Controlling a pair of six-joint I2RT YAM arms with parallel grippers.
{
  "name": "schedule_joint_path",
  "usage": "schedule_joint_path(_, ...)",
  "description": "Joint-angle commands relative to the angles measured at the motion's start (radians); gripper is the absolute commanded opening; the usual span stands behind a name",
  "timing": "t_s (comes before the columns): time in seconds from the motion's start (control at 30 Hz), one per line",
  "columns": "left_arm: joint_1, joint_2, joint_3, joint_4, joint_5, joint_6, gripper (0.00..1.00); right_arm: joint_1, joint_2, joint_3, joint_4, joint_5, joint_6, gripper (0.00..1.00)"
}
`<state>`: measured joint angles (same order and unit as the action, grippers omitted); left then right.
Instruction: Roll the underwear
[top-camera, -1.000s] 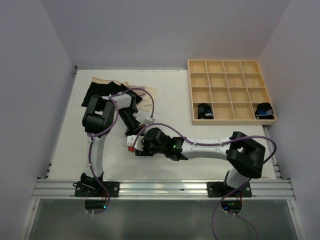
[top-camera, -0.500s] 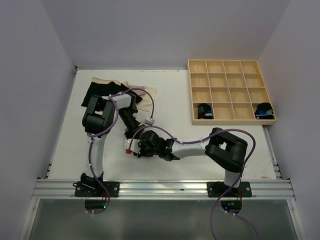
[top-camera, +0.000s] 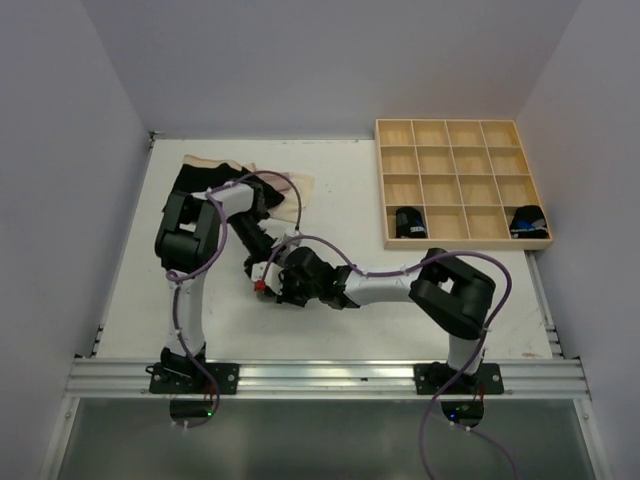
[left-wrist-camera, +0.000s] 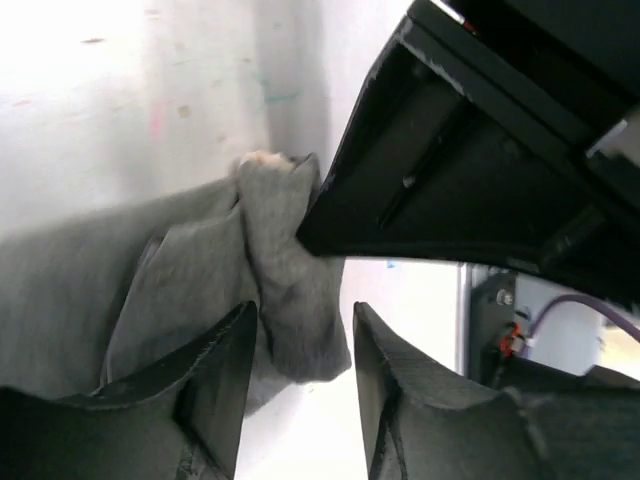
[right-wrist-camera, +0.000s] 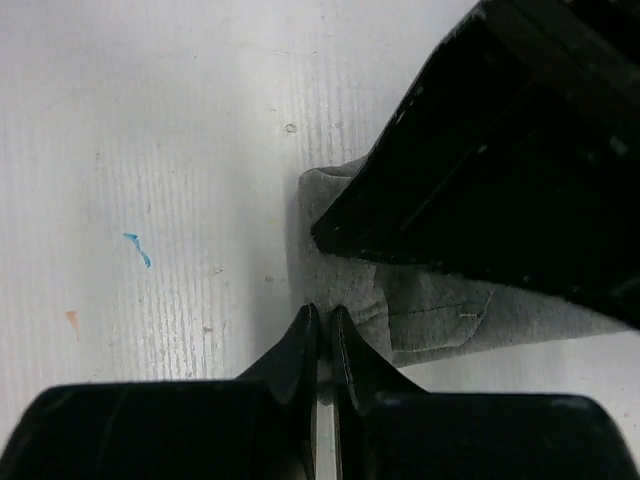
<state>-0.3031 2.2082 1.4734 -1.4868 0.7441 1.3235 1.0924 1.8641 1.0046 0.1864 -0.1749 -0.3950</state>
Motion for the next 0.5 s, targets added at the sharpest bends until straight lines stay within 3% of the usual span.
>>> schedule_joint_path(0.0,0.082,-0.091,0.040,0.169,0.012,0.062,0.49,-0.028,0.043,0.015,-0.122,-0.123,0.091,0.00)
schedule_joint_path(0.2,0.269,-0.254,0.085,0.174,0.176,0.066,0.54,-0.094,0.044,0.045,-0.165,-0.242,0.195,0.00)
schedule_joint_path(0.3,0.442,-0.333,0.068,0.201,0.262,0.059,0.58,-0.127,0.082,0.086,-0.224,-0.314,0.245,0.00)
schedule_joint_path(0.4,0.539,-0.469,-0.045,0.284,0.270,0.075,0.59,-0.150,0.156,0.162,-0.304,-0.366,0.274,0.00)
schedule_joint_path(0.47,0.565,-0.568,-0.200,0.348,0.224,0.106,0.59,-0.161,0.193,0.202,-0.321,-0.388,0.301,0.00)
